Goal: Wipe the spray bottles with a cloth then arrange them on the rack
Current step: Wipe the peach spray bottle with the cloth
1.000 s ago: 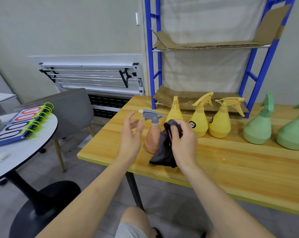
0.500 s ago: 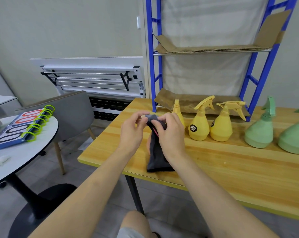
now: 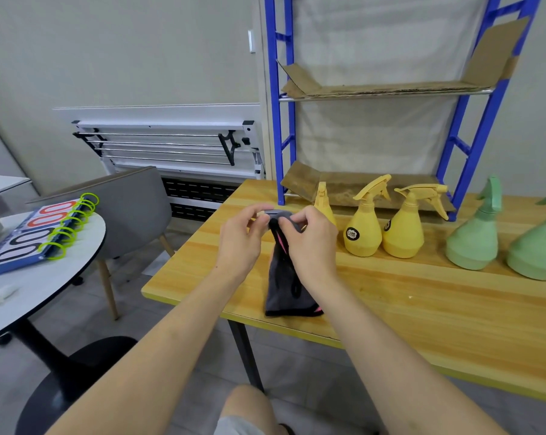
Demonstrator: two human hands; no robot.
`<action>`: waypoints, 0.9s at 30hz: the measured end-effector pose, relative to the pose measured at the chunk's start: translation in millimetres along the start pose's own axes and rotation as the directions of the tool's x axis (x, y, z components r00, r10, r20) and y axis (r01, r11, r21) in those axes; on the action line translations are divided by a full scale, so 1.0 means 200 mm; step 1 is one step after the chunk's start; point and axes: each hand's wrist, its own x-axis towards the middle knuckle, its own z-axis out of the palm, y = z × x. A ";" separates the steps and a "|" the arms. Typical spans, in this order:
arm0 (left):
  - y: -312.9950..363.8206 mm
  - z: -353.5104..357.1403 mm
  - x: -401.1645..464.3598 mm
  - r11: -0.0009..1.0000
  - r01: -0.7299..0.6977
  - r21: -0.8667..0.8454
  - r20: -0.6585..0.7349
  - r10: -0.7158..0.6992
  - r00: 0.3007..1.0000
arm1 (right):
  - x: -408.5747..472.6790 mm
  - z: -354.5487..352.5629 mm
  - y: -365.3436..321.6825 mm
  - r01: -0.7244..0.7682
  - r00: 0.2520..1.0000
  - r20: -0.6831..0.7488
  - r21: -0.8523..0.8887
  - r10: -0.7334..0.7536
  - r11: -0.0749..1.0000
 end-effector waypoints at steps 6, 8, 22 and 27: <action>-0.02 0.02 0.02 0.999 0.009 0.051 -0.008 -0.009 1.000 | -0.03 -0.04 0.09 -0.108 0.994 0.019 0.024 0.108 0.994; -0.01 0.03 0.02 0.998 0.007 0.060 -0.010 -0.007 1.000 | -0.04 -0.06 0.13 -0.136 0.989 0.054 0.005 0.135 0.991; -0.23 0.17 -0.31 0.961 0.267 -0.077 -0.073 -0.273 0.959 | -0.04 -0.05 0.27 -0.153 0.988 0.004 0.083 0.153 0.985; -0.23 0.21 -0.28 0.973 0.226 -0.042 -0.003 -0.226 0.974 | -0.12 -0.04 0.37 -0.063 0.998 0.011 -0.157 0.065 0.986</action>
